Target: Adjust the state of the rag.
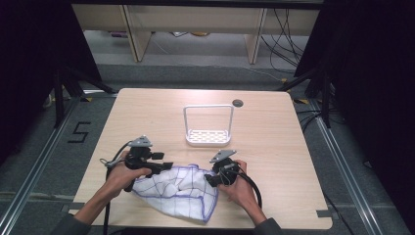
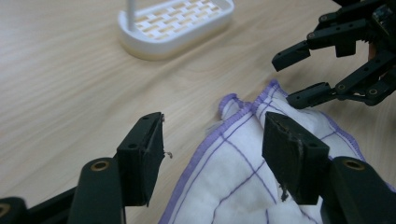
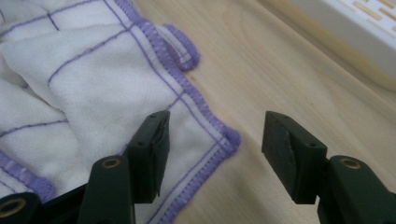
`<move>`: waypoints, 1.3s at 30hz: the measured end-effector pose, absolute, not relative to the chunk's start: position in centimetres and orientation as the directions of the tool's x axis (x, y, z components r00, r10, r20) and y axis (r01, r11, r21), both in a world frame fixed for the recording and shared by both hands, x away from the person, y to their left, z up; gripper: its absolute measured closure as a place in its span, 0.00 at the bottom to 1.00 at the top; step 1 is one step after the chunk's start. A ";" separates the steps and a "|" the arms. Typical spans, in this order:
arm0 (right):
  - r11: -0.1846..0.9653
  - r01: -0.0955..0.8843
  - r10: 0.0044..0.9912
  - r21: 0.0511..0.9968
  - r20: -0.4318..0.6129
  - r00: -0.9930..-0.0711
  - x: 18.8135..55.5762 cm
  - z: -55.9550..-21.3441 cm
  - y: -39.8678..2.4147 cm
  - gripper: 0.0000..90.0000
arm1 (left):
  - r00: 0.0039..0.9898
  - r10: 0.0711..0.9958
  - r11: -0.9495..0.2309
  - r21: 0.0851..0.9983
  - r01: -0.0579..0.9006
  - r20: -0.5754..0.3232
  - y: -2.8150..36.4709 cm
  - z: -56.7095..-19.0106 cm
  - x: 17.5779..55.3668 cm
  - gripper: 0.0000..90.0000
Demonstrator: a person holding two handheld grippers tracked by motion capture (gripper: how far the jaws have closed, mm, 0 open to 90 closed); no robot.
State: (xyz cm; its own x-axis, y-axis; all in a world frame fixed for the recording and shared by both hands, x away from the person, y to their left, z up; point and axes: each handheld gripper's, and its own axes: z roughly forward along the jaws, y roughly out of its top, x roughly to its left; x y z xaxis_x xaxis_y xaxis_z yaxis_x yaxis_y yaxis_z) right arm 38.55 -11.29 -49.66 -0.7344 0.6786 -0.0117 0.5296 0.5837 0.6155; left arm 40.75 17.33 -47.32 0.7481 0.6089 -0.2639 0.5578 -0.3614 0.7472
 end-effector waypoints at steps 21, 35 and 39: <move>0.595 0.432 0.597 0.677 -0.013 -0.802 38.0 -49.1 -11.7 0.96 | 0.815 0.550 -0.517 0.692 0.504 -0.182 15.6 -49.6 41.0 0.98; 0.500 0.374 0.674 0.781 -0.079 -0.734 36.4 -42.9 -16.5 0.96 | 0.771 0.609 -0.398 0.767 0.502 -0.188 20.1 -47.4 39.8 0.99; 0.481 0.420 0.723 0.769 -0.078 -0.686 35.9 -43.5 -18.5 0.96 | 0.756 0.623 -0.378 0.769 0.515 -0.200 21.0 -47.8 38.5 0.99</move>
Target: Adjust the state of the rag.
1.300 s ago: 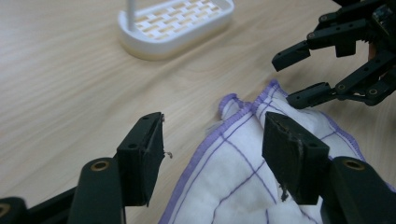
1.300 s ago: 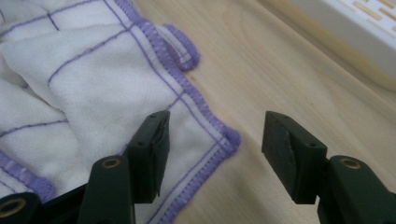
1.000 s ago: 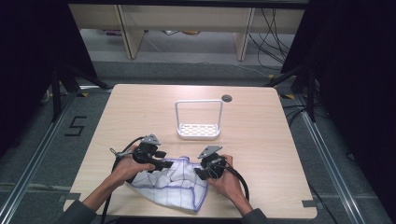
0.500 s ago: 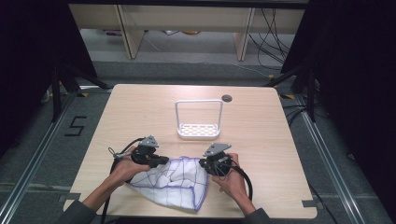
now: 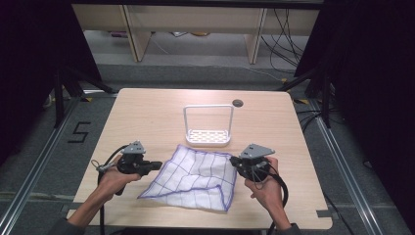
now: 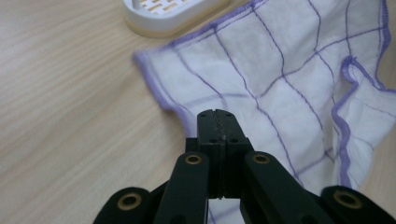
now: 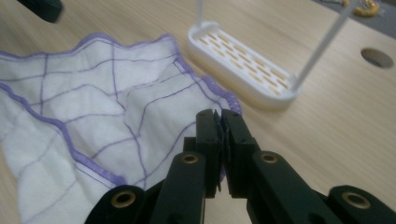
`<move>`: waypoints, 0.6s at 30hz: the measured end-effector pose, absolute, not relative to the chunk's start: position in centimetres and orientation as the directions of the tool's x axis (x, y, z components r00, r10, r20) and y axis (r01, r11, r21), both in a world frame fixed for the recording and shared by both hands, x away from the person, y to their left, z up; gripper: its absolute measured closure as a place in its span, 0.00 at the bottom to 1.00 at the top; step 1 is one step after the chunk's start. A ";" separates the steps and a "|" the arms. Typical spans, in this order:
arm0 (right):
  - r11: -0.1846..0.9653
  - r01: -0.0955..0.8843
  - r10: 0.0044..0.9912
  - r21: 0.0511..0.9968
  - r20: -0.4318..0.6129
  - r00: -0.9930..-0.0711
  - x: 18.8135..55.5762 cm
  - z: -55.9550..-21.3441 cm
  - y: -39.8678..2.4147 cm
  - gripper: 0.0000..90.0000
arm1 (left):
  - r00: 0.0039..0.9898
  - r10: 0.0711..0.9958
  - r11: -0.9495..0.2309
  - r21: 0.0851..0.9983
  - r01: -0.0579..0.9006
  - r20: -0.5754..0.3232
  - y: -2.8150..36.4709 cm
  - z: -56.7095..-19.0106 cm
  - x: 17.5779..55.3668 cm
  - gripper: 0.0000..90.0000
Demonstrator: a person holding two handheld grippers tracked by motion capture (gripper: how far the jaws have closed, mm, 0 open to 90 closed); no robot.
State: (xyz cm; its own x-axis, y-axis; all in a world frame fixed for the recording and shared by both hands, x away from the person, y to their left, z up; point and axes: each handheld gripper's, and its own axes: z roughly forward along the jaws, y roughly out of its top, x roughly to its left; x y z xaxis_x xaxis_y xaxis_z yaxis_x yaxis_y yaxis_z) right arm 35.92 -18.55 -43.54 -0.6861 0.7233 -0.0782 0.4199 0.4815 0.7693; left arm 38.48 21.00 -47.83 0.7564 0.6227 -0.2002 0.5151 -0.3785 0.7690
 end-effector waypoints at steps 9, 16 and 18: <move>0.469 0.560 0.773 0.683 -0.011 -0.635 37.0 -47.3 -20.8 0.95 | 0.721 0.649 -0.353 0.743 0.569 -0.244 20.5 -49.2 40.0 0.75; 0.496 0.550 0.763 0.672 -0.037 -0.645 37.6 -47.7 -20.3 0.95 | 0.691 0.684 -0.313 0.761 0.568 -0.234 18.1 -48.5 43.5 0.58; 0.502 0.544 0.760 0.673 -0.043 -0.648 37.8 -47.7 -20.3 0.95 | 0.693 0.683 -0.316 0.762 0.565 -0.231 17.3 -48.4 44.5 0.56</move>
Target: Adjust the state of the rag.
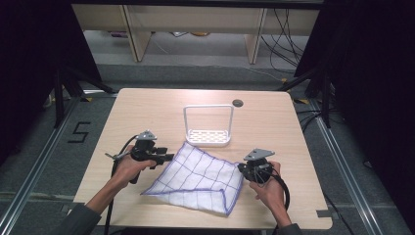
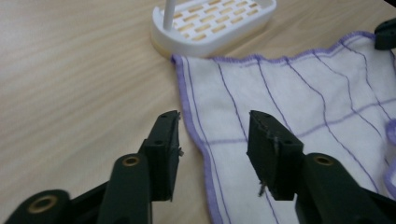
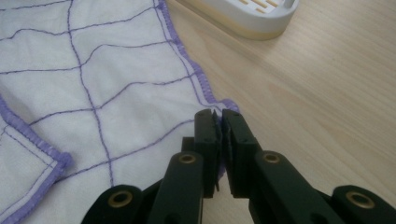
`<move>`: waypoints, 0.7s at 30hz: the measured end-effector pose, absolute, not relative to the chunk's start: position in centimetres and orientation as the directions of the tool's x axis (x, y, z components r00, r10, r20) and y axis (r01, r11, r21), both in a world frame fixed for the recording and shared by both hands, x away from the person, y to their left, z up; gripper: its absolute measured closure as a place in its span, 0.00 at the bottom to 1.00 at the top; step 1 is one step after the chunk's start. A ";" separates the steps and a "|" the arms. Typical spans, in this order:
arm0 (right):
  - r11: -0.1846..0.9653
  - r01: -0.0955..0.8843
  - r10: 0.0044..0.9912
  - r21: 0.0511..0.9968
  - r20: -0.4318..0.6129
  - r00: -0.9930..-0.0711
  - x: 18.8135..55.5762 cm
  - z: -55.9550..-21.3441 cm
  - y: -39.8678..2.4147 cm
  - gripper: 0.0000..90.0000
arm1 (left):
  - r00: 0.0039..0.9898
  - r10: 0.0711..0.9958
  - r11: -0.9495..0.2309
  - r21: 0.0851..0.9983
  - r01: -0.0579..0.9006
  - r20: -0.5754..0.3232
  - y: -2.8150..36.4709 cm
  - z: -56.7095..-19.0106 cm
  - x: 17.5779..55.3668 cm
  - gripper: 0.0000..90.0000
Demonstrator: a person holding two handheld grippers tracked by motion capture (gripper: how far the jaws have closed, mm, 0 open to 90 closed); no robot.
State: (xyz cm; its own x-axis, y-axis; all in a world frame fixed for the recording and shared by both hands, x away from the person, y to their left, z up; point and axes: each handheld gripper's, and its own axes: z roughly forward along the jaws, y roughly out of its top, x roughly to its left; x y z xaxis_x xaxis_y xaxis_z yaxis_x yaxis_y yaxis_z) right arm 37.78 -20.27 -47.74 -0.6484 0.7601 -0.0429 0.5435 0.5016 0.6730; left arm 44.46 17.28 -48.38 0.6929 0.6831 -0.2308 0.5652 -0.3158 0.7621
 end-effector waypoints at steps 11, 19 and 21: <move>0.532 0.510 0.728 0.676 -0.057 -0.683 40.2 -48.1 -18.0 0.95 | 0.657 0.727 -0.345 0.719 0.603 -0.202 14.8 -49.3 48.6 0.48; 0.525 0.509 0.728 0.682 -0.051 -0.683 40.2 -48.1 -18.2 0.95 | 0.660 0.728 -0.355 0.722 0.594 -0.185 13.4 -50.4 49.2 0.51; 0.524 0.508 0.727 0.684 -0.048 -0.685 40.2 -48.2 -18.2 0.94 | 0.671 0.719 -0.356 0.733 0.579 -0.181 13.1 -50.4 49.2 0.54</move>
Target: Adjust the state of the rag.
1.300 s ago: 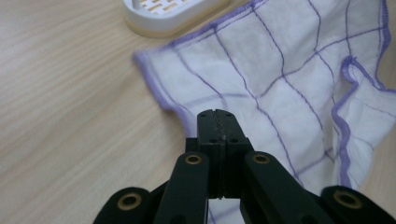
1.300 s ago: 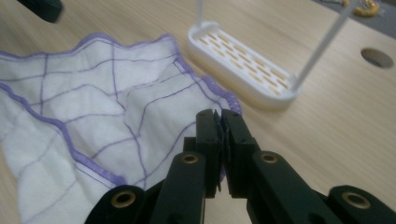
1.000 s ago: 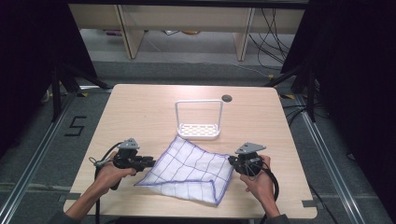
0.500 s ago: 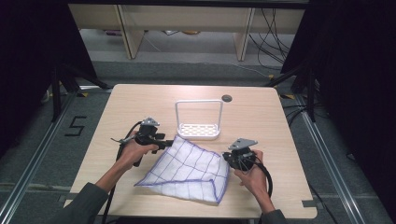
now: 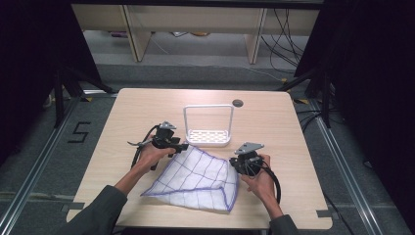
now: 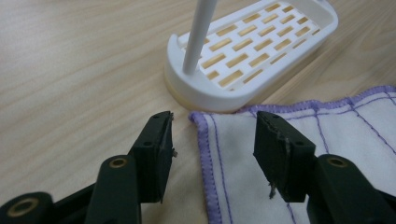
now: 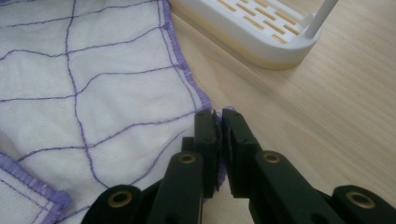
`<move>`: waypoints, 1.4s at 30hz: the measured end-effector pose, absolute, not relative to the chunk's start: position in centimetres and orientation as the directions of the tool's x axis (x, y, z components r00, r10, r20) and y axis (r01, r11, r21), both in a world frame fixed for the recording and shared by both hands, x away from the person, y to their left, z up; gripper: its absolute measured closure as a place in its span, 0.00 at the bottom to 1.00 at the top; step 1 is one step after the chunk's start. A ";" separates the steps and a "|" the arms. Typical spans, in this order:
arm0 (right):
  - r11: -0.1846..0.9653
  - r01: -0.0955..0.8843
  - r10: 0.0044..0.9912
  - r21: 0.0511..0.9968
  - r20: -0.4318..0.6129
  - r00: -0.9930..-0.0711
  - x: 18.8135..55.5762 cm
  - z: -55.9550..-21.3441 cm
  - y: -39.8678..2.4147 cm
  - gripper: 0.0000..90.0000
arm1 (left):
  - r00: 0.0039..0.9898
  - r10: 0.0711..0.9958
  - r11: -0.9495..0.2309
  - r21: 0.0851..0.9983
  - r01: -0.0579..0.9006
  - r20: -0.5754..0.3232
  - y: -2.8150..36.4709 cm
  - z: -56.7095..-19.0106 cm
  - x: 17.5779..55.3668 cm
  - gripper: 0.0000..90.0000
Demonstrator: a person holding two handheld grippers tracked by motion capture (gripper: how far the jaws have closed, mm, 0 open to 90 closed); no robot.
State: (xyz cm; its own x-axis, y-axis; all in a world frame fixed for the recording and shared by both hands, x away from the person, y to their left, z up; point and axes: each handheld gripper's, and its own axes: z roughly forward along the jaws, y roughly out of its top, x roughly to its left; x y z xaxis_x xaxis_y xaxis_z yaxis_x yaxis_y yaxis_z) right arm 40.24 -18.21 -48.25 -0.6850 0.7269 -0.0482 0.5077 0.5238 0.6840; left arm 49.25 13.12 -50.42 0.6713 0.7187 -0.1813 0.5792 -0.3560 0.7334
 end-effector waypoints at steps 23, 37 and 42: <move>0.474 0.514 0.743 0.715 -0.012 -0.669 39.6 -47.3 -18.6 0.95 | 0.735 0.647 -0.320 0.802 0.504 -0.204 14.4 -48.0 46.0 0.96; 0.438 0.377 0.684 0.816 -0.030 -0.729 35.7 -41.8 -17.5 0.96 | 0.787 0.587 -0.263 0.875 0.406 -0.188 17.4 -41.8 39.3 0.96; 0.423 0.366 0.671 0.829 -0.015 -0.742 34.7 -40.1 -17.3 0.96 | 0.799 0.579 -0.280 0.880 0.383 -0.163 17.9 -40.1 38.0 0.95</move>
State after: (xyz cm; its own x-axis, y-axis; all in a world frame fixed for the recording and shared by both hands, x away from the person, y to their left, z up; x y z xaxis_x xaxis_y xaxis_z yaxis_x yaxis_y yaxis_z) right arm 34.73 -17.33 -40.05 -0.7416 0.6707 -0.0151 0.3661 0.4235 0.8286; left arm 37.97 17.86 -40.07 0.7991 0.5786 -0.1632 0.3826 -0.2800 0.8805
